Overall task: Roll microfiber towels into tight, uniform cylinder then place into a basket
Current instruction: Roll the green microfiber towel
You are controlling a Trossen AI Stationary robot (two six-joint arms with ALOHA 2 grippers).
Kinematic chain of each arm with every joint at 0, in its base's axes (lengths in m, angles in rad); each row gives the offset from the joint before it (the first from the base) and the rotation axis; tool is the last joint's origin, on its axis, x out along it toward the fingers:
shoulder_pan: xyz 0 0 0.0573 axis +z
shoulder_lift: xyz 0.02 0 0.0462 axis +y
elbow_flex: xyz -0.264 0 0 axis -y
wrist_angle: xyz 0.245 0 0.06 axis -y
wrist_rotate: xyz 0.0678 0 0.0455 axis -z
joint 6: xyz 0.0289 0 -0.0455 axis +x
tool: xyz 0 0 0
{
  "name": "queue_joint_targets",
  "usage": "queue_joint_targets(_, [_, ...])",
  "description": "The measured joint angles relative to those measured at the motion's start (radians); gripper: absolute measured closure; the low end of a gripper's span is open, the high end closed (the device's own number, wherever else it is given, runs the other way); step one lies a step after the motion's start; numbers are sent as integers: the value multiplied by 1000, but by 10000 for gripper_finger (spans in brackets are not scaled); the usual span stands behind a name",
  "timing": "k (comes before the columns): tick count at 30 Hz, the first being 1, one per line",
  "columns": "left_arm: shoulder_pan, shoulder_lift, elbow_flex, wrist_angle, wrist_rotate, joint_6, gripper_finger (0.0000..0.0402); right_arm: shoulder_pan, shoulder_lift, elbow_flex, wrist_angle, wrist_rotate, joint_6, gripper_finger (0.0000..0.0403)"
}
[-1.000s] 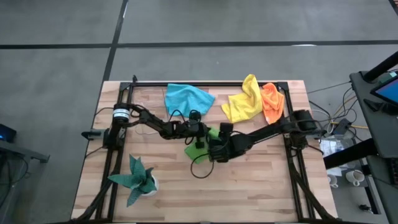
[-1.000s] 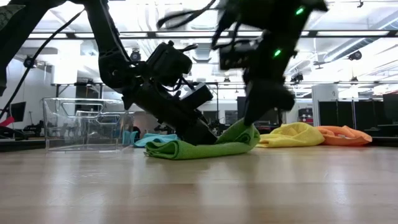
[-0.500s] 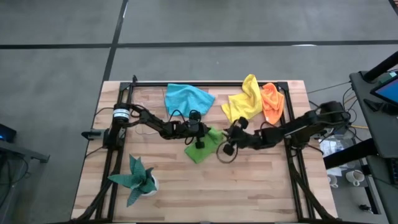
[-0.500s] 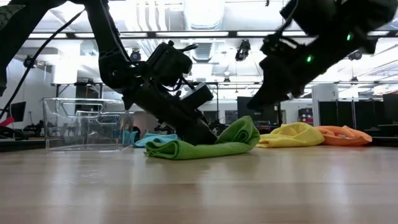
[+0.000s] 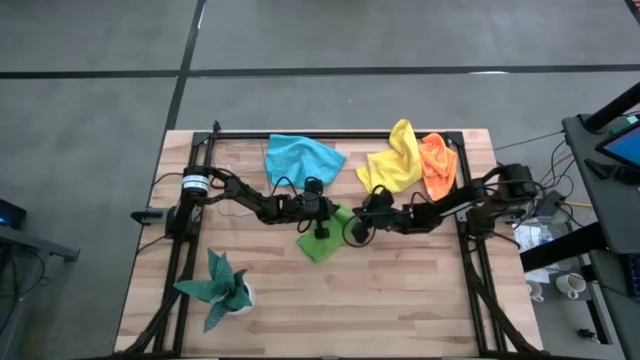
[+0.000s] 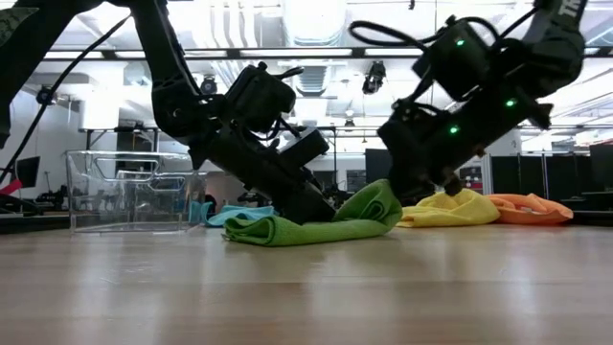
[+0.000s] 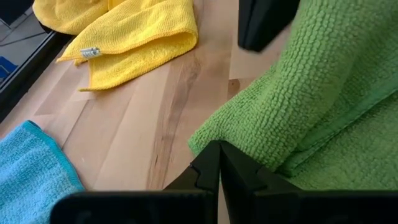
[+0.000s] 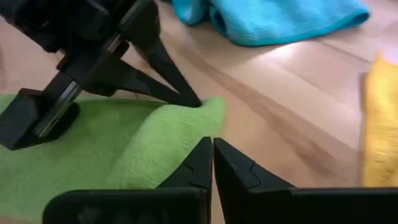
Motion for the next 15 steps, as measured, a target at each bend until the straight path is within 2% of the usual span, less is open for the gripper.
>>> queue_joint_targets(8, [0, 0, -3, 2, -1, 0, 402, 46, 35, 88, -10, -33, -35, 395])
queue_joint_targets(15, [0, -3, -4, 1, -4, 1, 402, 65, 35, 90, -23, -45, -27, 395])
